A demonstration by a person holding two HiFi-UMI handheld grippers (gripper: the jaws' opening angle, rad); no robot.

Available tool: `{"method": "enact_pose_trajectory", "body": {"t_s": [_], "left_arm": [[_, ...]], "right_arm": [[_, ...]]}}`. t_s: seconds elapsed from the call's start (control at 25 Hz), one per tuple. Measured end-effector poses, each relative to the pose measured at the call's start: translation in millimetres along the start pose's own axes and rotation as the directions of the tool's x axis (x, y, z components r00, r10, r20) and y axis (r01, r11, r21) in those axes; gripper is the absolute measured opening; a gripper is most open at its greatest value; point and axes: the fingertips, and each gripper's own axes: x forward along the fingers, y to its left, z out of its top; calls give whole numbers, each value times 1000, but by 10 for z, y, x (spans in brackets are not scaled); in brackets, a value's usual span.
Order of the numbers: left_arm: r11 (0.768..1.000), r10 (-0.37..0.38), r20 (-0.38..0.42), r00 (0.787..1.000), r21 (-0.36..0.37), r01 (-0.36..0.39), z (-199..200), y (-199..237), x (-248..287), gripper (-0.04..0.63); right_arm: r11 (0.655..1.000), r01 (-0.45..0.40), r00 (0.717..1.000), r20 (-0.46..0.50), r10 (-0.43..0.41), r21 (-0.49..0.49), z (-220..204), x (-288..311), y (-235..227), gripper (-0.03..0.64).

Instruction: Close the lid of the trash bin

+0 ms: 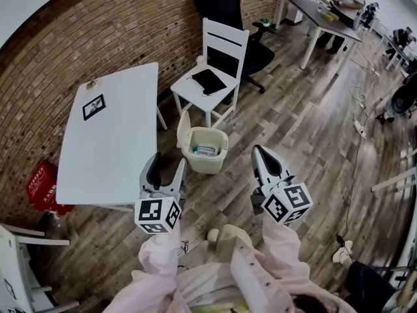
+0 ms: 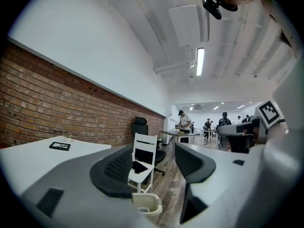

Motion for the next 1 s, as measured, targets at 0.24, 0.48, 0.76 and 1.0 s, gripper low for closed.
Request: {"method": "enact_pose_trajectory", "body": {"t_s": [0.24,0.48,0.76,1.0], "left_arm": [[1000,0,-35,999,-28,-1,-127,129,182,270],[999,12,-83,996,-51,-16,-344,283,514,270],[995,37,-151,988,-90,-51,-572,482,1088,270],[988,68,-204,977,-123,-94,-748,611,1569,270]], "right_arm": [[1000,12,999,-30,-12,21,-98,209,-85,3],[999,5,997,-77,-2,37,-297,575,-292,2],[997,-23,988,-149,33,69,-453,1259,-619,3],[994,-61,975,-208,78,86,-557,1814,-896,3]]}}
